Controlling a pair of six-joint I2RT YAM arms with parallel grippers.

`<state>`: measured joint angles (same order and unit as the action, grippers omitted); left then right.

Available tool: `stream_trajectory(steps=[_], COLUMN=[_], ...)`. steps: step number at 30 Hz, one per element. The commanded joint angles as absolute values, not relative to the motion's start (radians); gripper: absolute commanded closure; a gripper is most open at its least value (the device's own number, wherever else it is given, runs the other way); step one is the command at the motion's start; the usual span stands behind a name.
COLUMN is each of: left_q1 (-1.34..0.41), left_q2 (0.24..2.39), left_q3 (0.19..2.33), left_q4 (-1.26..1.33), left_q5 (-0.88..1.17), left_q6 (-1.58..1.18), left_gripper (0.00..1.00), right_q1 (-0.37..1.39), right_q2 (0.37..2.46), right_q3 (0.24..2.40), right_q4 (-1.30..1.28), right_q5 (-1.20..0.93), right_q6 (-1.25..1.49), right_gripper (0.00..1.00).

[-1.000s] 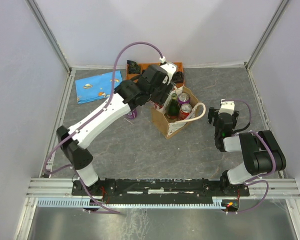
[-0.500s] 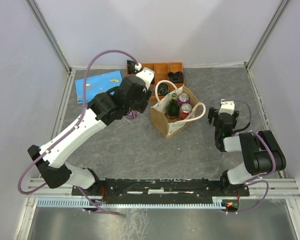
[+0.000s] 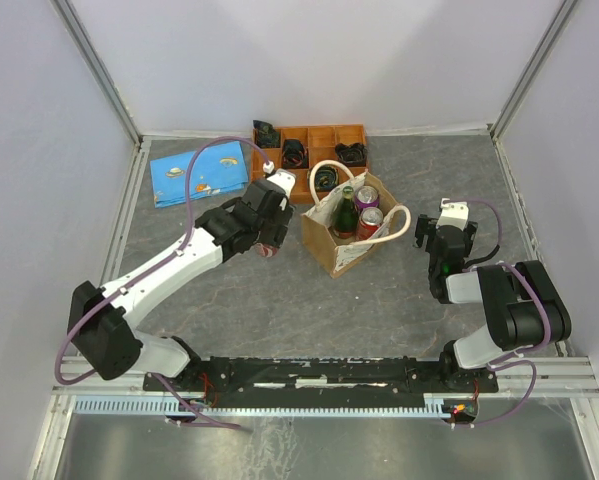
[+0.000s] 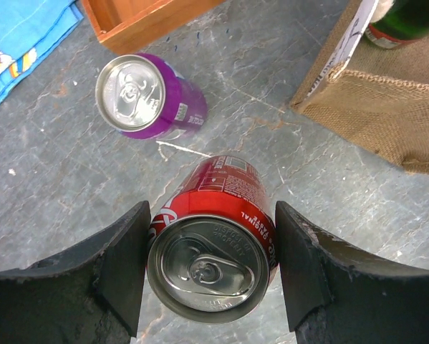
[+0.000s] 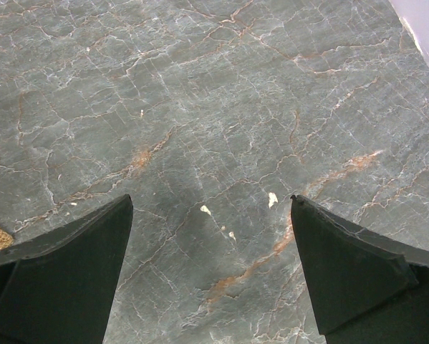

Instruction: Take the beverage out of the canvas bag

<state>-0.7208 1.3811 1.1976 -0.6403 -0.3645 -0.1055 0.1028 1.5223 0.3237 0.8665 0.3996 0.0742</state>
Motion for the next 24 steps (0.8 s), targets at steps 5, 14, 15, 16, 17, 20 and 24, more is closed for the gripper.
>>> stream_trajectory(steps=[5, 14, 15, 16, 17, 20, 24], left_q1=[-0.688, -0.662, -0.657, -0.652, -0.649, -0.643, -0.638], left_q2=[1.404, 1.486, 1.492, 1.5, 1.504, 1.522, 1.545], left_q3=[1.132, 1.076, 1.071, 1.069, 1.067, 1.064, 1.063], left_q4=[-0.347, -0.285, -0.279, -0.276, -0.275, -0.273, -0.28], left_q5=[-0.307, -0.302, -0.294, -0.288, -0.281, -0.271, -0.269], left_q6=[-0.135, -0.14, -0.142, -0.144, -0.146, -0.15, -0.156], left_gripper=[0.97, 0.96, 0.96, 0.96, 0.95, 0.89, 0.74], right_q1=[0.101, 0.101, 0.101, 0.1, 0.101, 0.101, 0.101], right_q2=[1.514, 1.514, 1.514, 1.514, 1.513, 1.513, 1.514], right_q3=[0.35, 0.35, 0.35, 0.35, 0.35, 0.35, 0.35], right_q4=[0.899, 0.899, 0.899, 0.899, 0.899, 0.899, 0.899], right_q5=[0.394, 0.394, 0.394, 0.394, 0.394, 0.394, 0.394], right_q6=[0.08, 0.08, 0.079, 0.079, 0.079, 0.079, 0.08], right_gripper=[0.01, 0.01, 0.01, 0.01, 0.01, 0.01, 0.01])
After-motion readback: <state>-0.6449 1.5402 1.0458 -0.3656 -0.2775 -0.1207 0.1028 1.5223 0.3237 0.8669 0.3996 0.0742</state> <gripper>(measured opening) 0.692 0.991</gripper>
